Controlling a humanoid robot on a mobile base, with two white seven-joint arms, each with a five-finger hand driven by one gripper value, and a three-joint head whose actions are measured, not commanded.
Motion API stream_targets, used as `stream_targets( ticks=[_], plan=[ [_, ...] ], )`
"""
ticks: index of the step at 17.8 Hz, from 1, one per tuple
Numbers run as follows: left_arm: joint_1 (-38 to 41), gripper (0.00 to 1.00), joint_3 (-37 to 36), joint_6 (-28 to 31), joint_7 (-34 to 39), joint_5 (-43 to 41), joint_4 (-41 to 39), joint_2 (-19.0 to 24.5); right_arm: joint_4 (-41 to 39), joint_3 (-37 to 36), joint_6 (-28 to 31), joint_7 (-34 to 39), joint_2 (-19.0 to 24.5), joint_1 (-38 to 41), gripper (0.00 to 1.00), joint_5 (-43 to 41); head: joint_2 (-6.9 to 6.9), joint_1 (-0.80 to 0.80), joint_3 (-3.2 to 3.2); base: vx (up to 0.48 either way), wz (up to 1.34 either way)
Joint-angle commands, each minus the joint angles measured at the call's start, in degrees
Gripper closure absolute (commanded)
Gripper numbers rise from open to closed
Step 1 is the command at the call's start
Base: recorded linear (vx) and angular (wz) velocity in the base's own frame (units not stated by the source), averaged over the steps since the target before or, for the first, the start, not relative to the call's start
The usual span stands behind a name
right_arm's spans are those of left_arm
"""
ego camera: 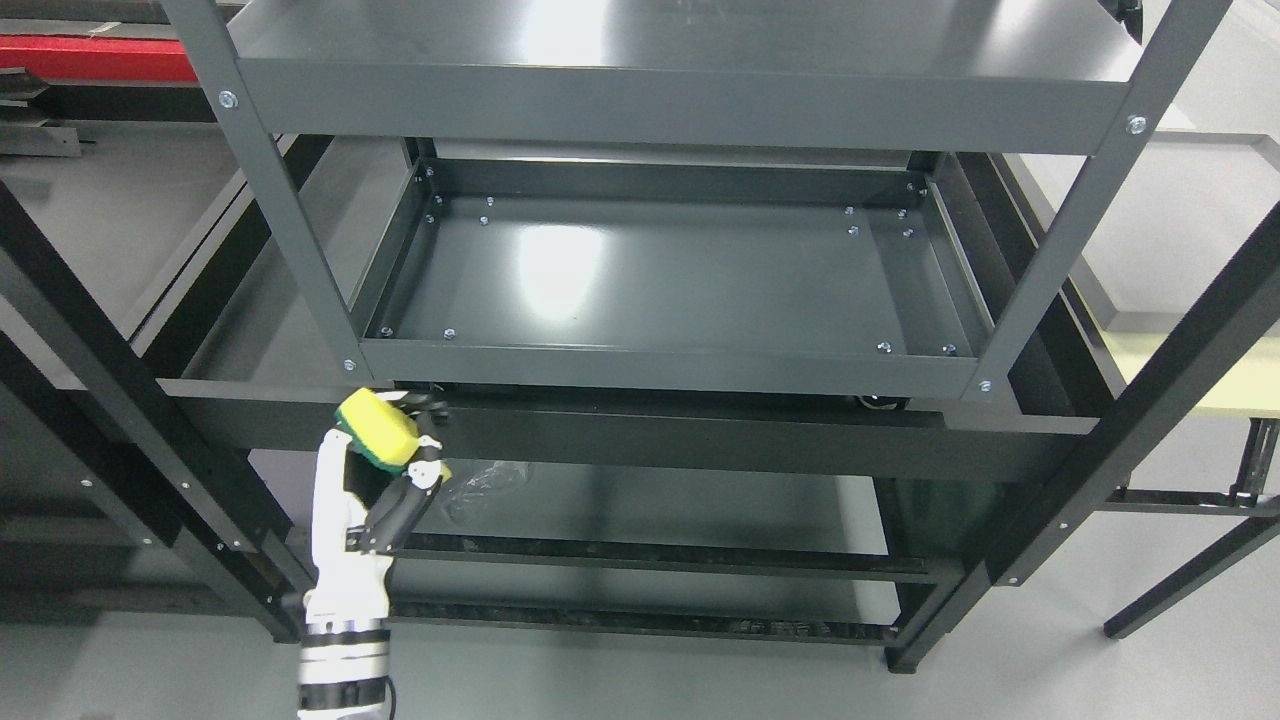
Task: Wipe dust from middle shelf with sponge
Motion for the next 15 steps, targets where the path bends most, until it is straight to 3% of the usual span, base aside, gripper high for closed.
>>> stream_targets(
  ticks=[1,15],
  plan=[
    [3.40,1.00,4.53,-0.80,0.60,0.21,-2.54,0.58,-1.00,0.00,4.16,0.02,-1.00,0.01,0.00,0.00,0.00,0.00,0.00,0.000,0.00],
    [4.10,1.00,5.15,-0.45,0.60,1.44,-2.54,0.58,-1.00,0.00,4.25,0.02,-1.00,0.01,0.00,0.00,0.00,0.00,0.00,0.000,0.00]
  ],
)
